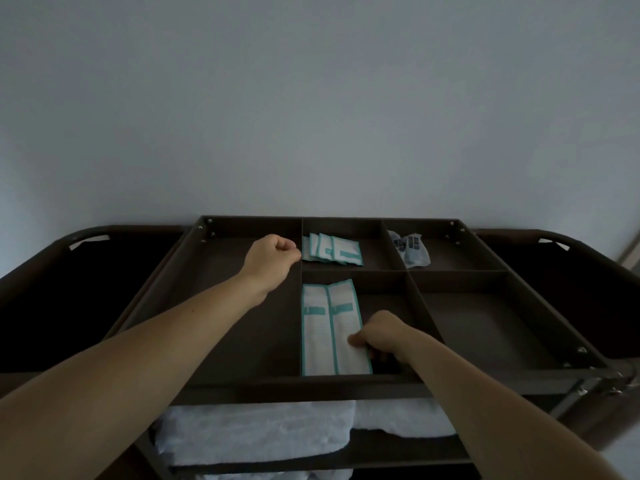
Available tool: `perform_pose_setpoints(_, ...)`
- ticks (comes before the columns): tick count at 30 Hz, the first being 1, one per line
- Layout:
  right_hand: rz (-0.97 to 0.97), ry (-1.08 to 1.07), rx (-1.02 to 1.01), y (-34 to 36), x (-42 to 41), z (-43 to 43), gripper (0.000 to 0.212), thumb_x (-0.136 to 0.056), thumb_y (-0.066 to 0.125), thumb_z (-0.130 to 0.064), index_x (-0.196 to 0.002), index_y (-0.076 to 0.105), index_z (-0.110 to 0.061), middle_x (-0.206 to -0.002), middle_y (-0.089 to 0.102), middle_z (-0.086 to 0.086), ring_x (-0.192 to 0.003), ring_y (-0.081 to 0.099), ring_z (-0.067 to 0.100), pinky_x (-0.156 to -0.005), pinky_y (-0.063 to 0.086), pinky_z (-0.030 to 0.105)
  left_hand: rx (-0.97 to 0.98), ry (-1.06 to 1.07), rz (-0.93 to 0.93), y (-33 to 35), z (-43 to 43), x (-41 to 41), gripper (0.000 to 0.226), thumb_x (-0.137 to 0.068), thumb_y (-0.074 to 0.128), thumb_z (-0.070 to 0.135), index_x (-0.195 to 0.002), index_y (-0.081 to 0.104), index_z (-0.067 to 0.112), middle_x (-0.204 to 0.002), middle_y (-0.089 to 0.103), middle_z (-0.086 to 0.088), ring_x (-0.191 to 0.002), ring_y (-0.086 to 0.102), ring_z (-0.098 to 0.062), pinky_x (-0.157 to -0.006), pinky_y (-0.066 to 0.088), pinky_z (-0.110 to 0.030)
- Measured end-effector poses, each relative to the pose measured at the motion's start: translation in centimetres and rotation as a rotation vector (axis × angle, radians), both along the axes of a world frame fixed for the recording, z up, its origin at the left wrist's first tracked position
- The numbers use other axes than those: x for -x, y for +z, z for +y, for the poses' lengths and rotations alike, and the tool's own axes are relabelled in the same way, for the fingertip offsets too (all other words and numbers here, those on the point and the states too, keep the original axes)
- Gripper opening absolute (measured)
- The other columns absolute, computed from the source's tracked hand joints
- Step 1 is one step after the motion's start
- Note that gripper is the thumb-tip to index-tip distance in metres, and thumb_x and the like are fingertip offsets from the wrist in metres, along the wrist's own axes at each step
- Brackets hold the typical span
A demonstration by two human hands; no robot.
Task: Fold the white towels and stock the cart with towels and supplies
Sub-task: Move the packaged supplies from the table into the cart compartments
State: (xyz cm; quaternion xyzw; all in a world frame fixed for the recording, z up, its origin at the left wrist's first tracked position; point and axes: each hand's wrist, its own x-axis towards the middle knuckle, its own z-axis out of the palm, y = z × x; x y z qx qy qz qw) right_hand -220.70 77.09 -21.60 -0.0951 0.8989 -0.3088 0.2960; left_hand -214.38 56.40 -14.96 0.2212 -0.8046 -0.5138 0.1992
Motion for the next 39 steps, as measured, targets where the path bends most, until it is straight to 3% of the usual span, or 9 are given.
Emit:
perform_pose_setpoints(3,0.037,0.06,-0.09,0.3,0.1,-0.1,0.029,-0.083,0.079,-0.029,-0.083,0.062,-0.005,-0.058,0.066,0.004,-0.044,0.057,0.015,-0.047,0.045,0.023,-0.009,0.0,-0.031,-0.7,-0.2,-0.6,0.005,-0.088,0.065,0.017,-0.087,0.063,0.022,-0.088,0.065,0.001,-0.081,0.06,-0.013,-0.061,0.043,-0.025)
perform_pose_setpoints(8,0.088,0.143,-0.256,0.4,0.7,0.1,0.047,-0.076,0.079,-0.052,-0.093,0.064,-0.011,-0.083,0.074,0.003,-0.076,0.071,0.019,-0.08,0.058,0.036,-0.003,0.029,-0.052,-0.9,-0.5,-1.7,0.004,-0.087,0.066,0.017,-0.088,0.065,0.021,-0.087,0.066,0.0,-0.081,0.06,-0.014,-0.062,0.044,-0.027)
perform_pose_setpoints(13,0.197,0.229,-0.354,1.1,0.3,0.1,0.039,-0.079,0.076,-0.053,-0.088,0.055,-0.021,-0.09,0.064,-0.002,-0.08,0.062,0.013,-0.07,0.05,0.029,0.066,0.042,-0.065,-0.2,-0.9,-3.4,0.006,-0.088,0.067,0.018,-0.094,0.065,0.02,-0.091,0.065,0.001,-0.085,0.061,-0.014,-0.064,0.042,-0.024)
perform_pose_setpoints(15,0.347,0.251,-0.375,1.8,-0.3,-0.7,0.036,-0.081,0.074,-0.05,-0.095,0.058,-0.022,-0.09,0.063,-0.004,-0.081,0.062,0.012,-0.074,0.053,0.031,0.11,0.048,-0.082,0.2,-1.5,-4.7,0.011,-0.09,0.066,0.019,-0.1,0.064,0.019,-0.094,0.063,0.003,-0.084,0.058,-0.009,-0.063,0.041,-0.021)
perform_pose_setpoints(19,0.645,0.308,-0.21,4.2,-2.2,-4.6,0.042,-0.088,0.061,-0.054,-0.114,0.061,-0.022,-0.109,0.064,0.0,-0.102,0.061,0.021,-0.092,0.052,0.043,0.149,0.11,-0.111,0.7,-4.3,-8.2,0.015,-0.093,0.064,0.023,-0.107,0.062,0.02,-0.098,0.06,0.006,-0.088,0.055,-0.006,-0.064,0.039,-0.019)
perform_pose_setpoints(23,0.677,0.453,-0.046,6.7,-6.5,-10.8,0.057,-0.09,0.058,-0.059,-0.134,0.054,-0.023,-0.136,0.054,0.002,-0.127,0.05,0.024,-0.106,0.042,0.045,0.157,0.218,-0.112,1.2,-9.4,-13.4,0.019,-0.093,0.065,0.026,-0.11,0.063,0.018,-0.103,0.062,0.003,-0.096,0.059,-0.013,-0.068,0.042,-0.023)
perform_pose_setpoints(27,0.715,0.636,-0.008,7.6,-12.7,-18.2,0.069,-0.092,0.048,-0.066,-0.148,0.039,-0.026,-0.155,0.036,-0.002,-0.143,0.032,0.023,-0.116,0.03,0.046,0.247,0.27,-0.193,0.5,-16.0,-21.7,0.046,-0.094,0.063,0.032,-0.136,0.054,0.017,-0.13,0.059,0.001,-0.111,0.057,-0.014,-0.089,0.043,-0.027)
perform_pose_setpoints(31,0.653,0.794,0.032,7.2,-19.9,-26.8,0.067,-0.095,0.046,-0.063,-0.149,0.04,-0.023,-0.155,0.038,0.0,-0.143,0.034,0.022,-0.117,0.031,0.045,0.256,0.369,-0.263,-0.5,-22.7,-31.9,0.055,-0.092,0.062,0.035,-0.143,0.048,0.018,-0.142,0.053,-0.003,-0.122,0.054,-0.021,-0.101,0.044,-0.034)
perform_pose_setpoints(39,0.69,0.991,0.092,6.4,-34.1,-42.2,0.055,-0.099,0.046,-0.055,-0.139,0.051,-0.019,-0.145,0.049,0.002,-0.131,0.045,0.021,-0.107,0.041,0.039,0.217,0.585,-0.448,-3.0,-34.4,-49.0,0.061,-0.09,0.061,0.042,-0.145,0.046,0.022,-0.145,0.048,-0.003,-0.125,0.051,-0.026,-0.101,0.046,-0.039)
